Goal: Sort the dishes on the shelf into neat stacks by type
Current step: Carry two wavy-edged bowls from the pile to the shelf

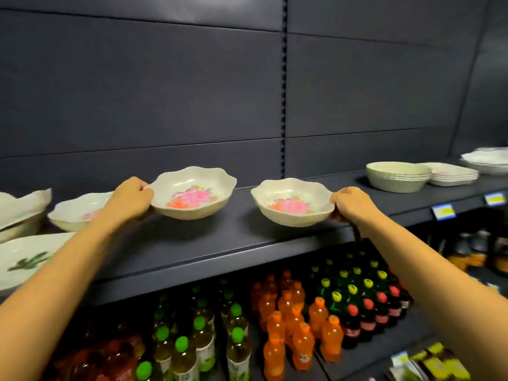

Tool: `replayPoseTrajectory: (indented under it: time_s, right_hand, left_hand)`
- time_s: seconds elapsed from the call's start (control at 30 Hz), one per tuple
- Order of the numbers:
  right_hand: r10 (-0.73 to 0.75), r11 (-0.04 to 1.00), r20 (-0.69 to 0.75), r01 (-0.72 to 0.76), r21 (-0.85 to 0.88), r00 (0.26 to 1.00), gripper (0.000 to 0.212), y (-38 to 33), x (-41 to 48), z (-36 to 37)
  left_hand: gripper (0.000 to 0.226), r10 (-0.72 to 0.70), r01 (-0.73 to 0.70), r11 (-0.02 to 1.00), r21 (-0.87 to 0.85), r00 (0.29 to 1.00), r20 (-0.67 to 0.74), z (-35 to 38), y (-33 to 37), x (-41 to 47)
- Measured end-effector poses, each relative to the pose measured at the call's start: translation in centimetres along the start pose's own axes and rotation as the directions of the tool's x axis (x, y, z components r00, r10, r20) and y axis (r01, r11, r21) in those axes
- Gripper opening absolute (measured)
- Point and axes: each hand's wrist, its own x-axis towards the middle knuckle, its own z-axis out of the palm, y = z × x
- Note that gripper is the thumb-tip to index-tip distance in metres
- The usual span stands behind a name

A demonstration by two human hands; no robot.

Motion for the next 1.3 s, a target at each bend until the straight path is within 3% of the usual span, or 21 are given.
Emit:
replayPoseTrajectory:
  time_s: [0.13,0.43,0.67,0.9,1.03,1.3]
  right_hand:
    - [0.051,0.998,-0.113,-0.054,-0.018,0.992,0.038,4.5,0.2,-6.3]
    - [0.157,0.980,-0.278,-0.185,-0.078,0.948,0.042,14.7,1.7,-21.3]
    - [0.227,0.966,-0.391,-0.256,-0.024,0.892,0.040,22.9,3.5,-30.7]
    - [0.267,0.951,-0.464,-0.308,-0.013,0.844,0.025,30.1,4.9,-37.9]
    - [0.326,0.936,-0.500,-0.348,0.052,0.802,0.037,33.0,6.4,-41.6]
    - [0.326,0.941,-0.546,-0.318,0.112,0.772,0.032,37.1,12.3,-47.4]
  left_hand:
    - [0.029,0.096,-0.084,0.993,-0.082,0.984,0.149,5.3,6.0,0.5]
    - [0.029,0.219,-0.157,0.958,-0.238,0.940,0.261,19.1,21.3,-1.9]
    - [0.029,0.258,-0.170,0.936,-0.307,0.927,0.273,28.1,31.4,-5.4]
    - [0.023,0.296,-0.183,0.924,-0.335,0.898,0.327,36.2,40.6,-7.8]
    - [0.024,0.311,-0.194,0.920,-0.340,0.889,0.336,39.9,45.5,-7.7]
    - [0.030,0.368,-0.240,0.898,-0.368,0.868,0.332,48.2,54.5,-5.8]
